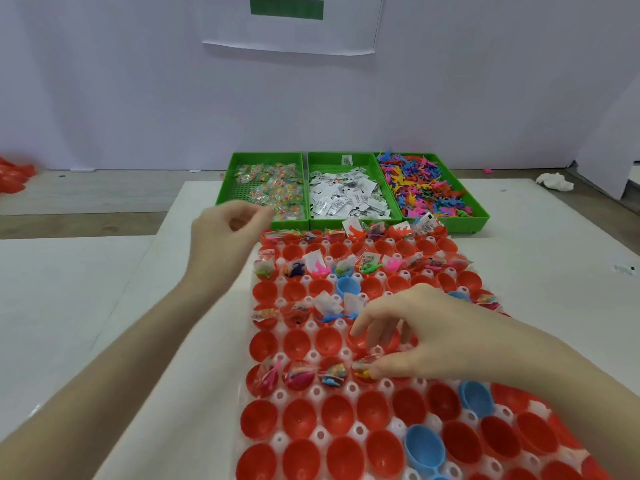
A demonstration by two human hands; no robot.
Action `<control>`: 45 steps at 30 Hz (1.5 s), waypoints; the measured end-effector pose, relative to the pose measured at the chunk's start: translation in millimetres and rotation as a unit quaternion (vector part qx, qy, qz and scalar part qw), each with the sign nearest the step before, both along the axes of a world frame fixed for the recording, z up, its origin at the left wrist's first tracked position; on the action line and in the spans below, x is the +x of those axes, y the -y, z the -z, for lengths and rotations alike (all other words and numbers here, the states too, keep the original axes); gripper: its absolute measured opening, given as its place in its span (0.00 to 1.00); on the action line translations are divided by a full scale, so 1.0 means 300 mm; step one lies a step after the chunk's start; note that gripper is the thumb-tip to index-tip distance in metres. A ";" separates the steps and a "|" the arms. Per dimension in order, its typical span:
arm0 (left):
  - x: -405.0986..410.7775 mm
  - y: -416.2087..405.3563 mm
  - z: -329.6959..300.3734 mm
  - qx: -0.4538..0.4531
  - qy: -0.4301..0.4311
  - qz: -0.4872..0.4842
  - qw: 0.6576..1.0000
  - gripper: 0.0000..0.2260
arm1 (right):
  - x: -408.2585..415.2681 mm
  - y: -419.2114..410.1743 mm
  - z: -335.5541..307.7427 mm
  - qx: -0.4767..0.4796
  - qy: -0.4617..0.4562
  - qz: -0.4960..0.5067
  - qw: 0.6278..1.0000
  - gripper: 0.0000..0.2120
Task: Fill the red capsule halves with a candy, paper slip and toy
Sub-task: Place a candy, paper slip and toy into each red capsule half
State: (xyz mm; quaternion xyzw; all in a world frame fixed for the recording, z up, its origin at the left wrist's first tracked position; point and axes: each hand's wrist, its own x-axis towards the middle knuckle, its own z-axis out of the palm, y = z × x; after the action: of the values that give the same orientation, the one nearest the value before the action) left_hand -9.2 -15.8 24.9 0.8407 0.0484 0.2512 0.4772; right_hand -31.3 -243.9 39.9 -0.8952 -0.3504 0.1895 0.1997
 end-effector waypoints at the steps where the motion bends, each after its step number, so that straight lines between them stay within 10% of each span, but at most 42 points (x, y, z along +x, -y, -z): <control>1: 0.053 -0.024 0.008 0.005 -0.018 -0.015 1.000 0.06 | 0.000 0.004 -0.003 0.013 0.003 0.002 1.000 0.11; 10: 0.354 -0.147 0.129 0.261 -0.279 -0.002 0.924 0.21 | 0.061 0.041 -0.059 0.179 0.056 0.069 0.980 0.05; 15: 0.358 -0.146 0.145 0.094 -0.162 -0.074 0.979 0.10 | 0.329 0.105 -0.040 0.269 0.143 0.254 0.918 0.02; 19: 0.332 -0.162 0.145 0.042 -0.094 -0.114 0.988 0.08 | 0.579 0.186 0.027 0.154 0.182 0.384 0.892 0.09; 27: 0.281 -0.159 0.081 -0.170 -0.024 -0.099 0.980 0.17 | 0.709 0.190 0.124 0.061 0.068 0.386 0.918 0.20; 36: 0.239 -0.105 0.041 -0.329 -0.016 -0.040 0.943 0.07 | 0.726 0.157 0.112 0.081 0.149 0.425 0.889 0.07; 45: 0.179 -0.077 0.039 -0.317 -0.034 0.014 0.948 0.02 | 0.730 0.062 0.055 0.258 0.121 0.489 0.824 0.14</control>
State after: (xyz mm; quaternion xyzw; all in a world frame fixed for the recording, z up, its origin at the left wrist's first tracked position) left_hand 44.4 7.1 13.2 0.6547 0.1300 0.1878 0.7205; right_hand 187.5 -262.6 23.3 -0.8809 0.0759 -0.1402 0.4456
